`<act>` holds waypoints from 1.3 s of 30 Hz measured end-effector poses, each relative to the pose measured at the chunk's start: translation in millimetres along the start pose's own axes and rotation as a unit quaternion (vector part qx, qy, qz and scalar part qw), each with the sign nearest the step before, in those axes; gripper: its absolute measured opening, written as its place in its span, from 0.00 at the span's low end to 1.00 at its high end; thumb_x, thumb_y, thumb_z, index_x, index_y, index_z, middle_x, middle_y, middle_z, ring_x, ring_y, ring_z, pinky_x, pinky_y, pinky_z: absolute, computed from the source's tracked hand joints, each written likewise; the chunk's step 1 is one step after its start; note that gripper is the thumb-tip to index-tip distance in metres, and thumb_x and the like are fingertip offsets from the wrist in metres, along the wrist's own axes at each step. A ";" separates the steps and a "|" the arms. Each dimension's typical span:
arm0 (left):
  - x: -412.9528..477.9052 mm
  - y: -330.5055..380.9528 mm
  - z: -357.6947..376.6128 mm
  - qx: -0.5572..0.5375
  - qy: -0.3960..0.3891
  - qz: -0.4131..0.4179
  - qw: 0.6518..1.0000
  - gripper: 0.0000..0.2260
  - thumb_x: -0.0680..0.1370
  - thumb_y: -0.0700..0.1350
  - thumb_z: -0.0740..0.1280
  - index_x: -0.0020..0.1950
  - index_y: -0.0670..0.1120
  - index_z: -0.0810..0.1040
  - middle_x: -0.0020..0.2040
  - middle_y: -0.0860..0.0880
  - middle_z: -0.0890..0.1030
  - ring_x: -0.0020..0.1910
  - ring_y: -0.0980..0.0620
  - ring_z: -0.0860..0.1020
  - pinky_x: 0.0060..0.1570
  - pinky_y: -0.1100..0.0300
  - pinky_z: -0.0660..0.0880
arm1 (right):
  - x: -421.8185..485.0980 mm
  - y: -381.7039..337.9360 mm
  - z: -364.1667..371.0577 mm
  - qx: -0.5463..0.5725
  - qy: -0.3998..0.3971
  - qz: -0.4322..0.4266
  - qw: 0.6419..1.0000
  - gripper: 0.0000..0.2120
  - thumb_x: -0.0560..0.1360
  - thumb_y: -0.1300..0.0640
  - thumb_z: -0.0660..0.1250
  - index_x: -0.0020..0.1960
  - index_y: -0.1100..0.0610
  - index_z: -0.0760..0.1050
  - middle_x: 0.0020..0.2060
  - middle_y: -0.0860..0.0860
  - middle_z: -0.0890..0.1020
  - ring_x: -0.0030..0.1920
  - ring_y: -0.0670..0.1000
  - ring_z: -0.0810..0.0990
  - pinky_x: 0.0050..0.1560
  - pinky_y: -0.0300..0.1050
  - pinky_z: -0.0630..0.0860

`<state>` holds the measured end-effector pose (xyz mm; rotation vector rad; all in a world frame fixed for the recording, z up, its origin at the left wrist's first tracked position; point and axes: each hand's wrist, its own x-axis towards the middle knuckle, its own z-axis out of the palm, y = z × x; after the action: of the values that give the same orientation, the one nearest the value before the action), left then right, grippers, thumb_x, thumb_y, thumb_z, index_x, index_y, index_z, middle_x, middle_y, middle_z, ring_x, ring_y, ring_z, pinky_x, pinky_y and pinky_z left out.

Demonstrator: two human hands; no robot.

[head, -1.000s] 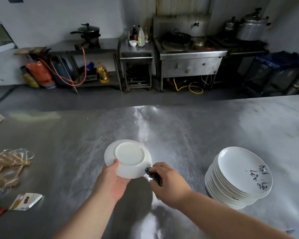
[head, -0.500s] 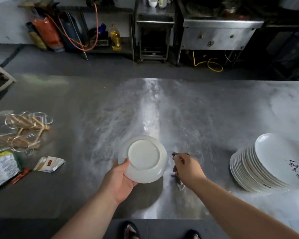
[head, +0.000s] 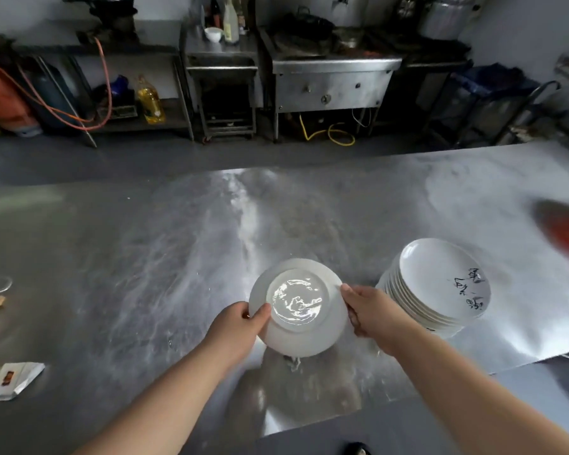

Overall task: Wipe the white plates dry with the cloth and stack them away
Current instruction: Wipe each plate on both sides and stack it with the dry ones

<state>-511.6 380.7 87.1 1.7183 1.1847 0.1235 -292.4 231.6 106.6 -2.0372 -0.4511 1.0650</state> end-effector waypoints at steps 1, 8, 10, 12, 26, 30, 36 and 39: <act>-0.8 15.2 5.1 0.019 -0.007 0.012 1.000 0.21 0.82 0.60 0.67 0.42 0.42 0.77 0.36 0.51 0.76 0.37 0.49 0.73 0.39 0.54 0.66 | -2.6 -0.5 -16.4 0.001 0.009 -0.003 1.000 0.22 0.86 0.46 0.61 0.36 0.55 0.70 0.27 0.52 0.68 0.27 0.51 0.63 0.33 0.46 0.63; -6.8 139.0 55.3 -0.201 -0.112 -0.051 0.972 0.28 0.81 0.70 0.59 0.46 0.45 0.75 0.31 0.49 0.71 0.27 0.52 0.64 0.29 0.59 0.57 | -29.1 -9.3 -152.1 0.014 0.070 -0.068 0.995 0.23 0.86 0.47 0.59 0.35 0.56 0.71 0.27 0.52 0.73 0.27 0.51 0.66 0.32 0.43 0.67; -1.9 170.8 78.9 -0.243 -0.127 -0.064 0.959 0.35 0.80 0.74 0.53 0.50 0.42 0.78 0.33 0.46 0.75 0.28 0.50 0.67 0.28 0.59 0.60 | -35.1 -10.8 -192.9 0.025 0.081 -0.084 0.993 0.26 0.87 0.44 0.54 0.42 0.60 0.76 0.29 0.53 0.78 0.27 0.51 0.71 0.34 0.41 0.70; 2.1 199.5 102.1 -0.265 -0.128 -0.060 0.954 0.35 0.82 0.71 0.53 0.52 0.41 0.79 0.36 0.43 0.80 0.28 0.50 0.70 0.26 0.60 0.63 | -34.3 -8.1 -227.8 0.064 0.085 -0.088 0.990 0.28 0.87 0.39 0.51 0.48 0.60 0.79 0.33 0.54 0.82 0.30 0.52 0.75 0.39 0.45 0.74; 58.2 238.5 221.2 -0.072 -0.022 0.058 0.995 0.05 0.78 0.39 0.73 0.53 0.46 0.83 0.43 0.44 0.87 0.31 0.50 0.79 0.29 0.58 0.74 | 45.3 65.0 -310.0 -0.035 0.121 -0.094 0.988 0.06 0.78 0.56 0.68 0.55 0.51 0.78 0.38 0.44 0.85 0.31 0.46 0.79 0.36 0.43 0.78; 66.8 230.6 225.6 -0.014 0.018 0.043 0.999 0.05 0.75 0.41 0.75 0.48 0.50 0.82 0.39 0.46 0.85 0.30 0.48 0.81 0.29 0.57 0.76 | 56.2 76.6 -303.1 -0.087 0.108 -0.090 0.986 0.06 0.79 0.54 0.68 0.56 0.47 0.76 0.40 0.46 0.83 0.36 0.46 0.82 0.33 0.39 0.75; 80.5 206.0 231.3 0.004 0.043 0.026 0.999 0.10 0.65 0.53 0.74 0.44 0.53 0.83 0.36 0.50 0.85 0.37 0.41 0.84 0.40 0.42 0.83 | 67.3 88.2 -295.7 -0.133 0.093 -0.095 0.982 0.07 0.78 0.54 0.68 0.54 0.46 0.73 0.37 0.45 0.81 0.40 0.49 0.83 0.34 0.43 0.74; 77.5 200.9 234.7 0.003 0.051 0.038 0.998 0.09 0.67 0.54 0.74 0.44 0.53 0.83 0.36 0.50 0.85 0.35 0.42 0.83 0.41 0.40 0.82 | 70.9 91.5 -294.5 -0.146 0.092 -0.104 0.979 0.07 0.77 0.54 0.68 0.53 0.46 0.72 0.37 0.45 0.81 0.39 0.49 0.80 0.36 0.44 0.76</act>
<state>-209.6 279.8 92.6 1.7799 1.1945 0.2570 -16.4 77.0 100.3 -2.2608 -0.7413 0.7081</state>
